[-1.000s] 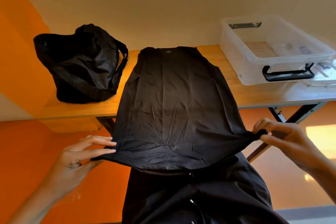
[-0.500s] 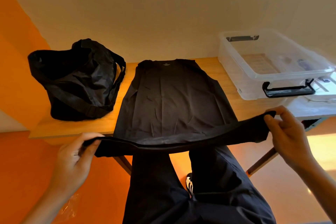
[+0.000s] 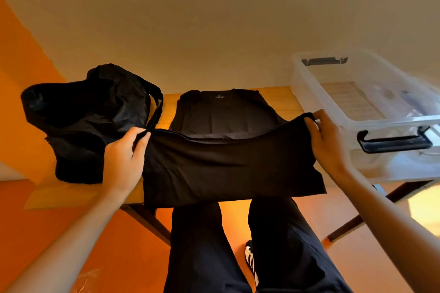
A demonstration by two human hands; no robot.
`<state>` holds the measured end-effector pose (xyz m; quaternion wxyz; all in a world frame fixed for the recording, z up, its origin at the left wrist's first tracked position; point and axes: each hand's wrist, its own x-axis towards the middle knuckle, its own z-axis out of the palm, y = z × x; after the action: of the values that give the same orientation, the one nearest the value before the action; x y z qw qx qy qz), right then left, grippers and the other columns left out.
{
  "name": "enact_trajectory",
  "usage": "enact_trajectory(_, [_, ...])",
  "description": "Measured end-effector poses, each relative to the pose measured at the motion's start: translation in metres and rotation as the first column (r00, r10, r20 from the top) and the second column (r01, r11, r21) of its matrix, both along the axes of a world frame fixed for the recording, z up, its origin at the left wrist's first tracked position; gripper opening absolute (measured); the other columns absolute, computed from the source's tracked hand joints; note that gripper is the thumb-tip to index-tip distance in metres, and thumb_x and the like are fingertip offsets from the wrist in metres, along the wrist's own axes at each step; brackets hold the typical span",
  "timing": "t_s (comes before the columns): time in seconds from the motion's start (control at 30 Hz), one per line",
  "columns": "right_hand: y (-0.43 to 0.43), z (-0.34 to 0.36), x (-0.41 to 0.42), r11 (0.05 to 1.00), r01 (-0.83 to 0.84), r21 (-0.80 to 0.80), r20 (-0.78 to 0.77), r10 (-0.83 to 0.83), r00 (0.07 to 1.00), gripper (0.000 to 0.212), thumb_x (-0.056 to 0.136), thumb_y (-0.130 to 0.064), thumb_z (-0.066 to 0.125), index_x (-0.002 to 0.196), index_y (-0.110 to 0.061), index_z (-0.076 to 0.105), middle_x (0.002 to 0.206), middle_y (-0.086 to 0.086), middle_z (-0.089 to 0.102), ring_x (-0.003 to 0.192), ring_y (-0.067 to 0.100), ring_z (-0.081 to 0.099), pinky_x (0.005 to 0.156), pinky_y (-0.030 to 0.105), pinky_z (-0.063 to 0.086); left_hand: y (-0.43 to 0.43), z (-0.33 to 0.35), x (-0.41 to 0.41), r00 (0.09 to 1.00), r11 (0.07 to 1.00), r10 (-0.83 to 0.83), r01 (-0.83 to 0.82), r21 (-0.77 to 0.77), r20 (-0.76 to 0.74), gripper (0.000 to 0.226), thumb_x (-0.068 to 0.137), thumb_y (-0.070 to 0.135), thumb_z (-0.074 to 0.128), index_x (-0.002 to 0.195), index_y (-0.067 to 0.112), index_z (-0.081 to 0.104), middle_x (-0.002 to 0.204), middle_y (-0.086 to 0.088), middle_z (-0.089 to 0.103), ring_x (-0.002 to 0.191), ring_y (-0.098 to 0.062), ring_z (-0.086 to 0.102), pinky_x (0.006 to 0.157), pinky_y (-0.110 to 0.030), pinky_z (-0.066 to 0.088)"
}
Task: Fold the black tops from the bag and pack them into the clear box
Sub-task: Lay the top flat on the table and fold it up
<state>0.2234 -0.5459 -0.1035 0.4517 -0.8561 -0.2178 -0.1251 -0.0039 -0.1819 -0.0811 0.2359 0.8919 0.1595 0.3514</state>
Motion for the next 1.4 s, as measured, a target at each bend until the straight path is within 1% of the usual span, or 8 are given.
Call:
enact_trajectory(0.1, [0.013, -0.006, 0.019, 0.999, 0.043, -0.013, -0.023, -0.044, 0.999, 0.024, 0.107, -0.027, 0.052, 0.089, -0.011, 0.054, 0.066, 0.007, 0.053, 0.056, 0.017, 0.048, 0.054, 0.026, 0.035, 0.013, -0.009, 0.021, 0.999, 0.997, 0.024, -0.026, -0.078, -0.027, 0.018, 0.106, 0.016, 0.054, 0.109, 0.005, 0.068, 0.095, -0.005, 0.068, 0.085, -0.005, 0.060, 0.077, -0.005, 0.042])
enact_trajectory(0.23, [0.025, -0.016, 0.044, 0.992, 0.096, 0.077, -0.171, -0.082, 0.982, 0.030, 0.106, -0.030, 0.052, 0.088, -0.007, 0.054, 0.072, 0.014, 0.056, 0.061, 0.023, 0.049, 0.059, 0.039, 0.040, 0.029, -0.021, 0.050, 0.993, 0.926, 0.098, -0.115, -0.358, -0.067, 0.022, 0.105, 0.027, 0.056, 0.106, 0.010, 0.070, 0.094, -0.002, 0.071, 0.093, -0.016, 0.067, 0.088, -0.043, 0.057])
enact_trajectory(0.3, [0.032, -0.022, 0.055, 0.990, 0.121, 0.071, -0.199, -0.105, 0.974, 0.028, 0.106, -0.037, 0.051, 0.094, -0.012, 0.057, 0.070, 0.015, 0.059, 0.057, 0.023, 0.051, 0.056, 0.040, 0.041, 0.033, -0.023, 0.068, 0.987, 0.915, 0.126, -0.154, -0.374, -0.098, 0.022, 0.104, 0.026, 0.057, 0.100, 0.009, 0.070, 0.087, -0.005, 0.070, 0.088, -0.022, 0.068, 0.084, -0.050, 0.057])
enact_trajectory(0.5, [0.057, -0.029, 0.087, 0.974, 0.172, -0.144, -0.164, -0.195, 0.967, 0.021, 0.107, -0.036, 0.049, 0.099, -0.019, 0.058, 0.076, 0.001, 0.059, 0.071, 0.017, 0.057, 0.070, 0.033, 0.038, 0.032, -0.027, 0.115, 0.955, 0.941, 0.213, -0.258, -0.218, -0.208, 0.036, 0.107, 0.027, 0.051, 0.124, -0.004, 0.061, 0.114, -0.022, 0.068, 0.112, -0.038, 0.062, 0.093, -0.046, 0.049])
enact_trajectory(0.67, [0.065, -0.035, 0.107, 0.956, 0.198, -0.216, -0.163, -0.236, 0.958, 0.024, 0.108, -0.035, 0.047, 0.100, -0.015, 0.059, 0.071, 0.001, 0.057, 0.064, 0.010, 0.052, 0.059, 0.032, 0.036, 0.036, -0.036, 0.136, 0.926, 0.946, 0.282, -0.312, -0.091, -0.250, 0.028, 0.109, 0.028, 0.045, 0.102, 0.002, 0.055, 0.072, -0.003, 0.052, 0.076, -0.029, 0.056, 0.067, -0.039, 0.041])
enact_trajectory(1.1, [0.078, -0.043, 0.132, 0.929, 0.233, -0.289, -0.091, -0.269, 0.959, 0.027, 0.105, -0.037, 0.054, 0.109, -0.014, 0.066, 0.089, 0.010, 0.069, 0.081, 0.031, 0.064, 0.070, 0.040, 0.051, 0.050, -0.051, 0.166, 0.929, 0.961, 0.263, -0.276, -0.011, -0.262, 0.023, 0.108, 0.024, 0.050, 0.106, 0.002, 0.055, 0.073, -0.008, 0.055, 0.069, -0.034, 0.062, 0.059, -0.038, 0.042])
enact_trajectory(1.3, [0.079, -0.041, 0.122, 0.884, 0.232, -0.405, -0.015, -0.260, 0.966, 0.037, 0.100, -0.040, 0.061, 0.125, -0.013, 0.057, 0.112, 0.013, 0.064, 0.107, 0.033, 0.057, 0.083, 0.044, 0.047, 0.041, -0.053, 0.162, 0.898, 0.957, 0.287, -0.255, 0.137, -0.334, 0.038, 0.099, 0.028, 0.065, 0.123, 0.001, 0.054, 0.125, -0.022, 0.048, 0.109, -0.042, 0.054, 0.086, -0.048, 0.053])
enact_trajectory(1.4, [0.084, -0.039, 0.107, 0.788, 0.187, -0.586, 0.147, -0.124, 0.981, 0.054, 0.100, -0.055, 0.052, 0.136, -0.015, 0.056, 0.135, 0.014, 0.054, 0.124, 0.036, 0.047, 0.100, 0.049, 0.042, 0.016, -0.050, 0.155, 0.912, 0.958, 0.162, -0.054, 0.280, -0.378, 0.054, 0.101, 0.045, 0.055, 0.141, 0.009, 0.051, 0.147, -0.021, 0.040, 0.132, -0.043, 0.042, 0.104, -0.055, 0.045])
